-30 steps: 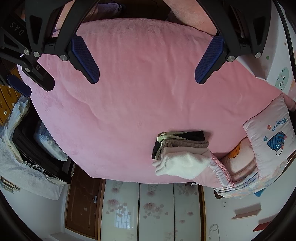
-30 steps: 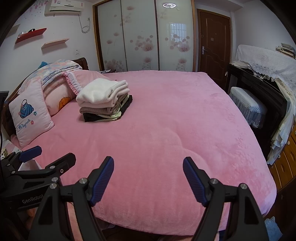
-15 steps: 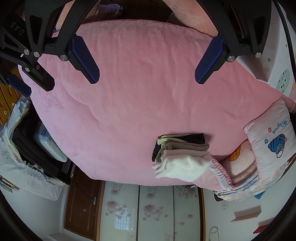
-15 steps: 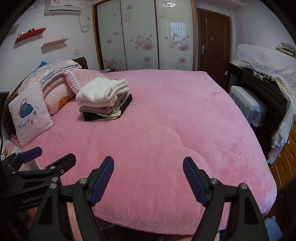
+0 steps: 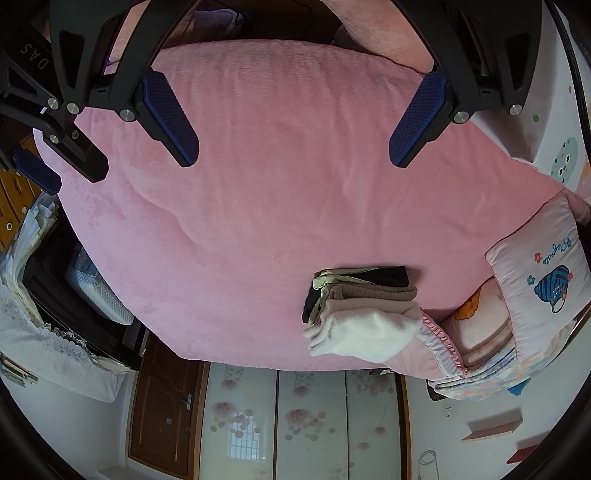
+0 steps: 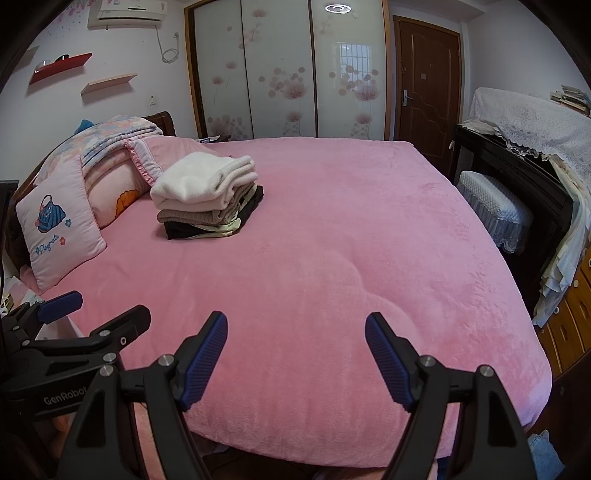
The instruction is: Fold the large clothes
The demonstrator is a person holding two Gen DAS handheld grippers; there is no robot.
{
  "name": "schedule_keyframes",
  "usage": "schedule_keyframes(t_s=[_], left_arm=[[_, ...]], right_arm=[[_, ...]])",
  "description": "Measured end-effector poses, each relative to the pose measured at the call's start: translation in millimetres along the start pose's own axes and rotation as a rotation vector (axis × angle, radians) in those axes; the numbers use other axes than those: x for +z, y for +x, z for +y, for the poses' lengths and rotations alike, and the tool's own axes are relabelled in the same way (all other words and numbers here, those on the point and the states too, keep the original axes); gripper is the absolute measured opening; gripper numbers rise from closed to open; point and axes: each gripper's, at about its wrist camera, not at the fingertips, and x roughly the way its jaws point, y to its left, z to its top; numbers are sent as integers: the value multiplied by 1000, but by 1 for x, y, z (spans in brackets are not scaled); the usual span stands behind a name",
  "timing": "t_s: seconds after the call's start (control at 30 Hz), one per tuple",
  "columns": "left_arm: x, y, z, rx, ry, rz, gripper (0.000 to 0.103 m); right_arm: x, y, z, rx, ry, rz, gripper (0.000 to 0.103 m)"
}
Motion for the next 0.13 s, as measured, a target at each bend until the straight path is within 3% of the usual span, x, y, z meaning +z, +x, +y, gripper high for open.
schedule_keyframes(t_s=[0.13], left_arm=[[1, 1, 2, 0, 0, 2, 102]], right_arm=[[0, 0, 0, 0, 0, -2, 77]])
